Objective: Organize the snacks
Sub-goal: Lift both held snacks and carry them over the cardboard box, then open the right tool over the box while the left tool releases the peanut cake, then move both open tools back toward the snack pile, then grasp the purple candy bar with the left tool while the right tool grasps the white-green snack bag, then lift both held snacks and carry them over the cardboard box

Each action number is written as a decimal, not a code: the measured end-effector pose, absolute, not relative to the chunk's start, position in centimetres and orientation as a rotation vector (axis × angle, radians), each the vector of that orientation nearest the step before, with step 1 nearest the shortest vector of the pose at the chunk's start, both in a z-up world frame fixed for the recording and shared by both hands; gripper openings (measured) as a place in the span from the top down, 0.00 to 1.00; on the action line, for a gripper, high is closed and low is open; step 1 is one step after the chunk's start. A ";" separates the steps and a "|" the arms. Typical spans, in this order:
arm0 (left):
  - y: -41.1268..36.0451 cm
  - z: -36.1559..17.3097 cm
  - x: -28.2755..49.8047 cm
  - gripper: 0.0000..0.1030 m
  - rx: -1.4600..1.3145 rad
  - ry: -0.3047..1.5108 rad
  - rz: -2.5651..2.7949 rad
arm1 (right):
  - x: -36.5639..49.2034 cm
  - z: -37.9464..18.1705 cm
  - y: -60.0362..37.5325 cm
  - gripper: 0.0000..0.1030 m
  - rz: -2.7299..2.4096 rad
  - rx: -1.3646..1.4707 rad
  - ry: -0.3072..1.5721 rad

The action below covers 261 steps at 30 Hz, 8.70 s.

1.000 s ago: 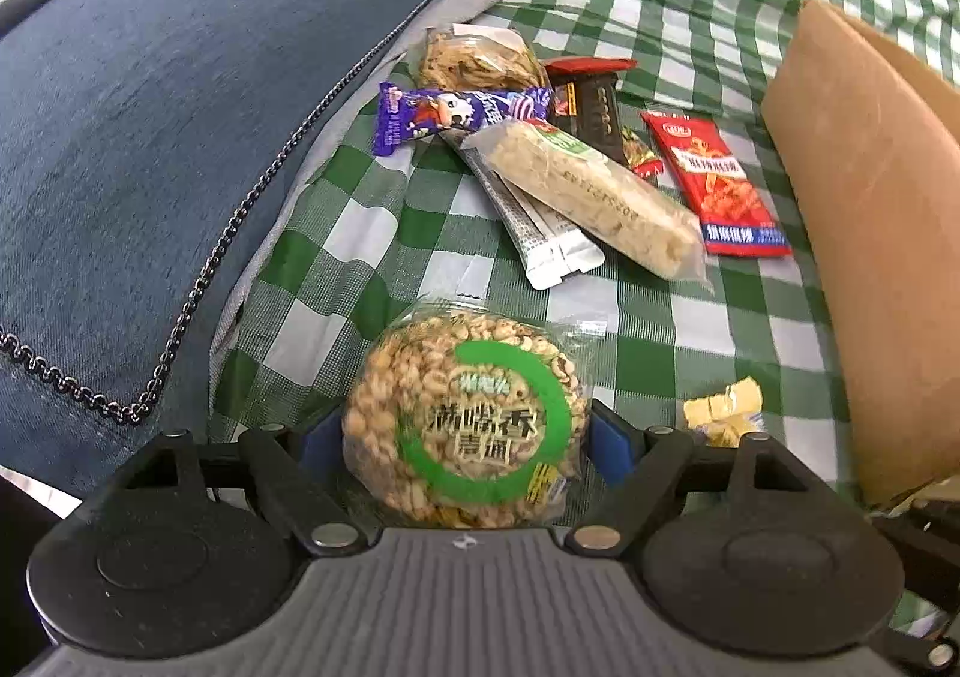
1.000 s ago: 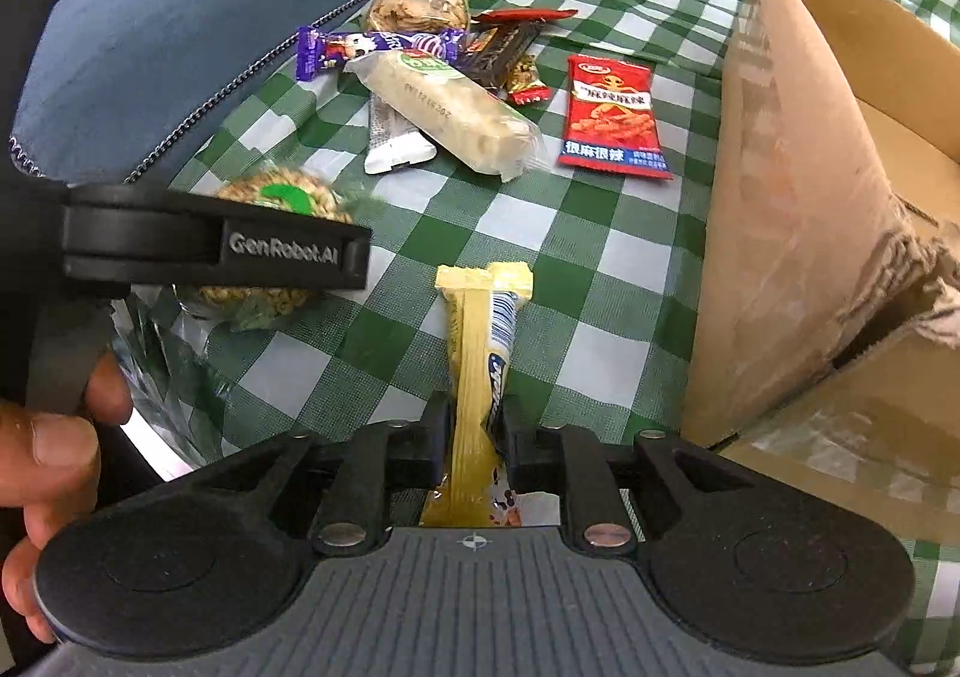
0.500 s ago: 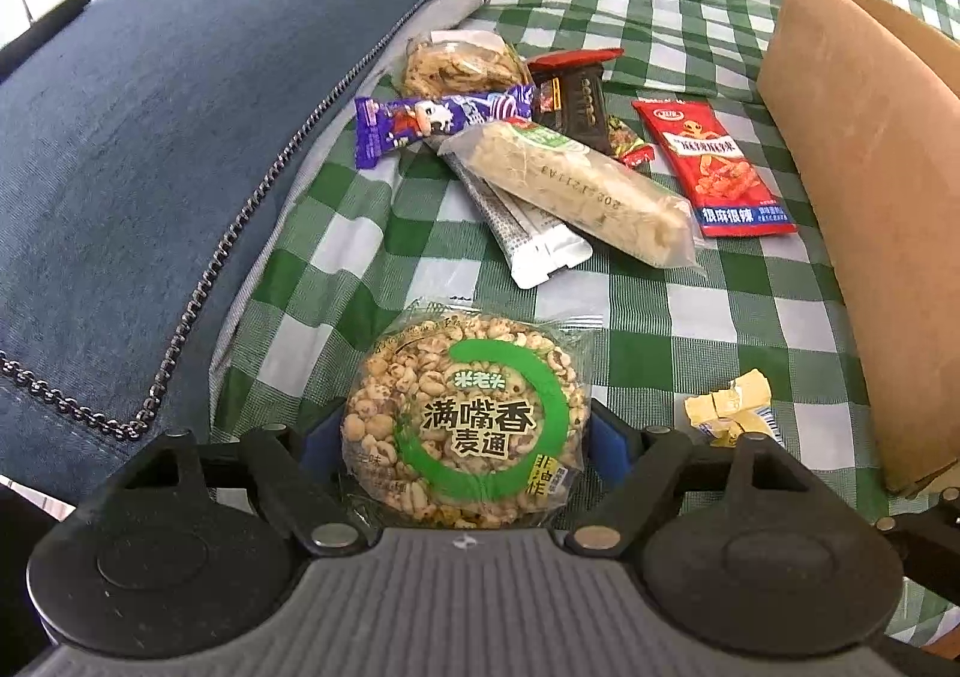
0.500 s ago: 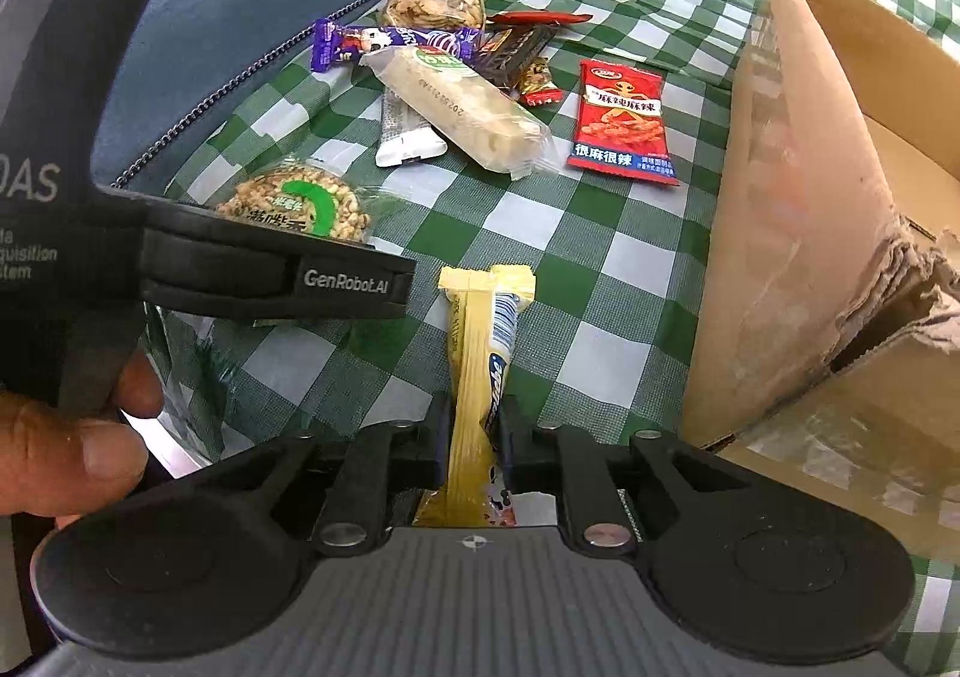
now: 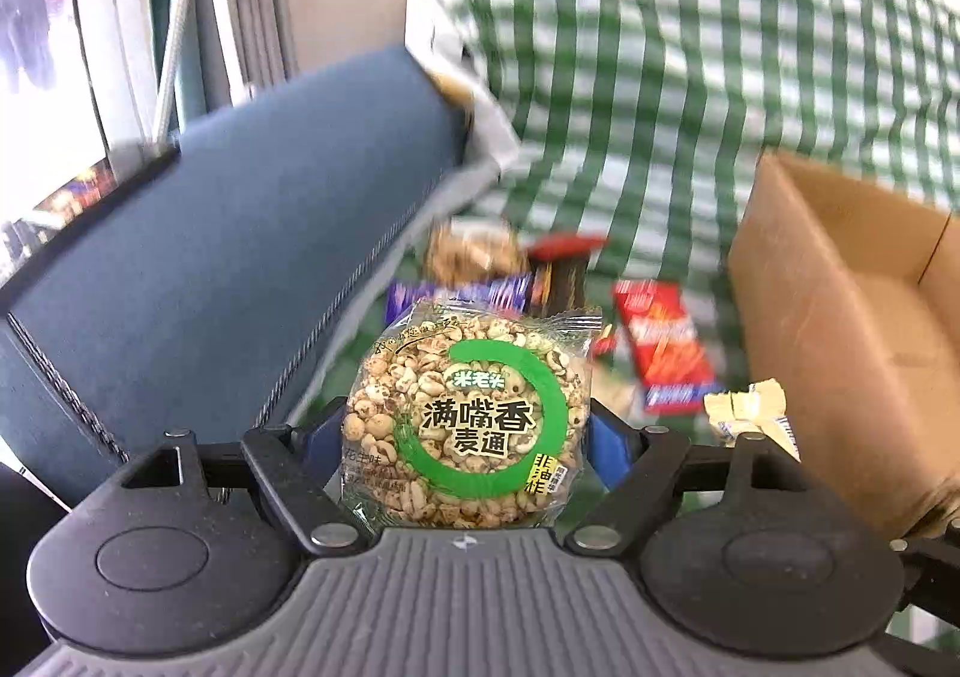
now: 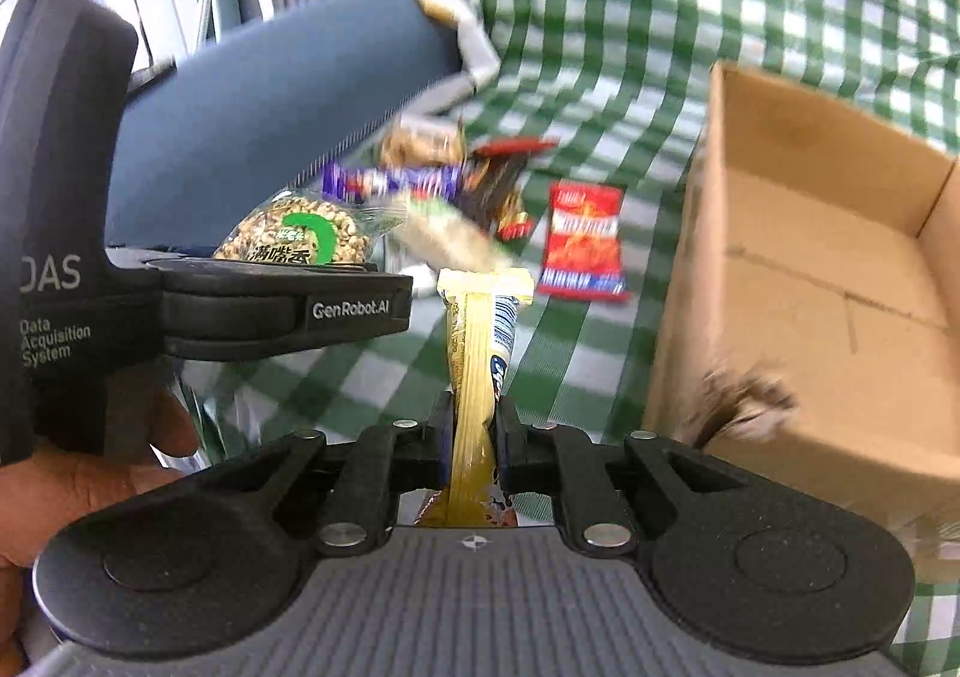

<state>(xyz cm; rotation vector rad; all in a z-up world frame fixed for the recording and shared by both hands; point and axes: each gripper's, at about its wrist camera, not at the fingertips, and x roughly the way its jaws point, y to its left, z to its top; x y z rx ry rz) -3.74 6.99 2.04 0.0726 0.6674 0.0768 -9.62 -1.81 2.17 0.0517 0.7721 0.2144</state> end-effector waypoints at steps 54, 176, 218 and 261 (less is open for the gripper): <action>-10.0 4.8 -3.8 0.19 0.240 0.366 -0.511 | -10.1 5.0 -22.6 0.87 -0.319 0.026 0.474; 9.5 -4.2 14.8 0.52 0.417 0.975 -0.202 | 5.1 -5.1 2.7 0.24 0.325 -0.056 0.732; 8.0 -3.5 13.9 0.57 0.171 1.117 -0.305 | -3.3 -4.1 0.6 0.28 0.284 -0.016 0.906; 3.5 3.6 7.3 0.82 0.432 0.582 -0.111 | -7.2 7.6 -12.8 0.63 0.038 0.151 0.472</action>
